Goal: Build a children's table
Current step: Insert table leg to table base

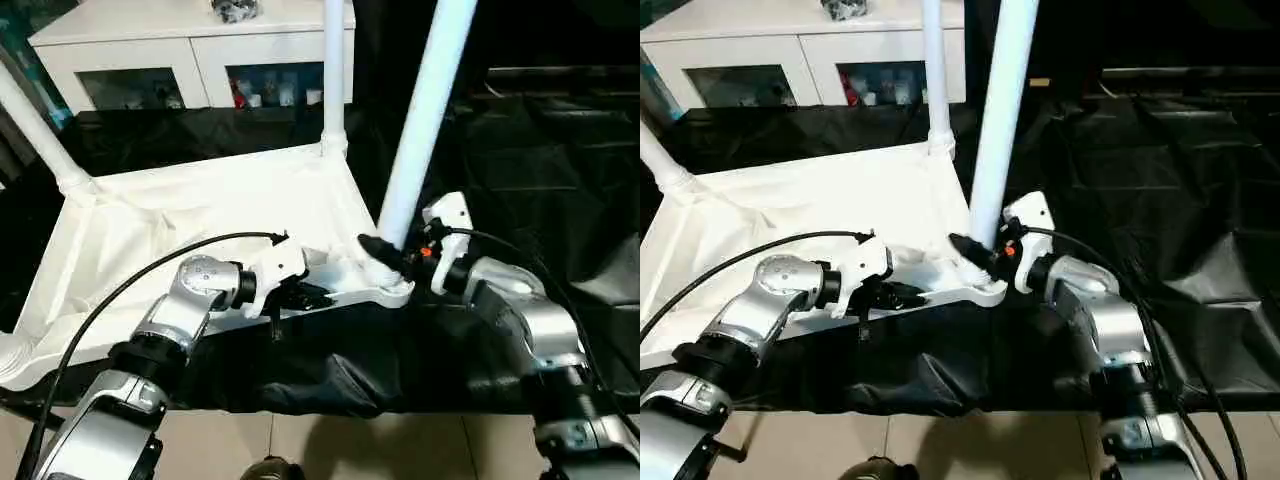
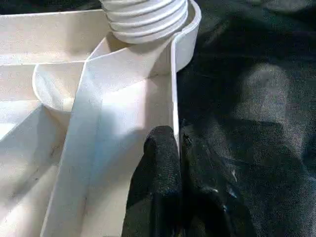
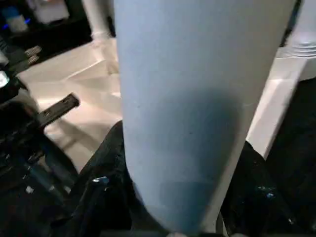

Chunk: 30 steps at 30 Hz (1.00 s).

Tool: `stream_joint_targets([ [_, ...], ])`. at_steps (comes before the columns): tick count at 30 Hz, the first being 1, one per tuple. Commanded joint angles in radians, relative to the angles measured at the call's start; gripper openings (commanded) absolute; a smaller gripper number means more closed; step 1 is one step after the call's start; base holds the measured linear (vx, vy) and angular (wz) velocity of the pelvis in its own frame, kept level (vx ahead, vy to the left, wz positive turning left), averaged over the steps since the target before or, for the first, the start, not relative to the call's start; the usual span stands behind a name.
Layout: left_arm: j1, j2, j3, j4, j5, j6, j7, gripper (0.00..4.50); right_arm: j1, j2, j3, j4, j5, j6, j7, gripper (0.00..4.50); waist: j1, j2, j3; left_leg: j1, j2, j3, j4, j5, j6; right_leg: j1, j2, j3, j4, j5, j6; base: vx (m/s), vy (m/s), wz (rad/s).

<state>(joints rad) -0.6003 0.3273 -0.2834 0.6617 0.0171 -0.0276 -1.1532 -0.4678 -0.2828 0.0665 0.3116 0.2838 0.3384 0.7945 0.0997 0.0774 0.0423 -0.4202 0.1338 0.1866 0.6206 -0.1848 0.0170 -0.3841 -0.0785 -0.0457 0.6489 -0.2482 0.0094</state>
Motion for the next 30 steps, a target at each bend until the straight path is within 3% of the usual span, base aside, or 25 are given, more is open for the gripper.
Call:
stream_joint_targets([
  [1,0.007,0.015,-0.008,0.005,0.012,-0.008,-0.017,0.0,-0.001,-0.008,0.025,0.028,-0.017,0.004,0.017,1.9,0.002,-0.024,-0.071,0.036,0.102,-0.041,-0.065,-0.052,0.122,0.032,-0.093,0.039,-0.057,0.127,-0.297,0.0,0.0,0.0],
  [7,0.015,0.027,-0.005,-0.003,0.009,-0.01,-0.021,0.0,0.015,-0.028,0.038,0.022,-0.035,0.002,0.041,1.9,0.003,-0.03,-0.072,0.036,0.102,-0.041,-0.066,-0.073,0.109,0.034,-0.097,0.04,-0.058,0.12,-0.297,0.0,0.0,0.0],
  [16,0.027,0.084,-0.002,-0.044,0.011,-0.01,-0.047,0.0,0.058,-0.083,0.019,-0.073,0.0,0.053,0.077,1.9,0.004,-0.035,-0.071,0.037,0.104,-0.041,-0.069,-0.079,0.107,0.033,-0.095,0.039,-0.058,0.125,-0.295,0.0,0.0,0.0],
  [18,0.033,0.098,0.009,-0.061,-0.001,0.0,-0.058,0.0,0.073,-0.087,0.019,-0.094,0.007,0.063,0.088,1.9,0.006,-0.027,-0.071,0.039,0.105,-0.042,-0.07,-0.095,0.094,0.033,-0.096,0.039,-0.059,0.107,-0.297,0.0,0.0,0.0],
  [22,0.05,0.108,0.012,-0.093,-0.018,0.016,-0.076,0.0,0.088,-0.081,0.026,-0.097,0.006,0.062,0.086,1.9,0.004,-0.025,-0.071,0.039,0.105,-0.042,-0.073,-0.107,0.083,0.032,-0.095,0.039,-0.057,0.126,-0.301,0.0,0.0,0.0],
  [23,0.056,0.108,0.009,-0.105,-0.023,0.021,-0.08,0.0,0.088,-0.075,0.029,-0.091,0.006,0.059,0.08,1.9,0.004,-0.018,-0.07,0.039,0.104,-0.043,-0.073,-0.117,0.075,0.031,-0.096,0.04,-0.059,0.119,-0.304,0.0,0.0,0.0],
  [24,0.058,0.107,0.008,-0.108,-0.024,0.022,-0.082,0.0,0.088,-0.072,0.029,-0.087,0.006,0.058,0.078,1.9,0.001,-0.021,-0.07,0.038,0.105,-0.043,-0.075,-0.123,0.071,0.033,-0.095,0.04,-0.059,0.119,-0.303,0.0,0.0,0.0],
  [26,0.066,0.101,-0.001,-0.124,-0.025,0.028,-0.084,0.0,0.082,-0.048,0.027,-0.057,0.004,0.055,0.061,1.9,-0.002,-0.015,-0.071,0.04,0.104,-0.044,-0.076,-0.127,0.06,0.033,-0.095,0.039,-0.058,0.132,-0.307,0.0,0.0,0.0],
  [30,0.062,0.09,-0.01,-0.126,-0.025,0.034,-0.081,0.0,0.082,-0.033,0.015,-0.016,0.0,0.033,0.043,1.9,-0.002,-0.015,-0.071,0.04,0.104,-0.044,-0.075,-0.133,0.049,0.035,-0.095,0.039,-0.058,0.153,-0.316,0.0,0.0,0.0],
])
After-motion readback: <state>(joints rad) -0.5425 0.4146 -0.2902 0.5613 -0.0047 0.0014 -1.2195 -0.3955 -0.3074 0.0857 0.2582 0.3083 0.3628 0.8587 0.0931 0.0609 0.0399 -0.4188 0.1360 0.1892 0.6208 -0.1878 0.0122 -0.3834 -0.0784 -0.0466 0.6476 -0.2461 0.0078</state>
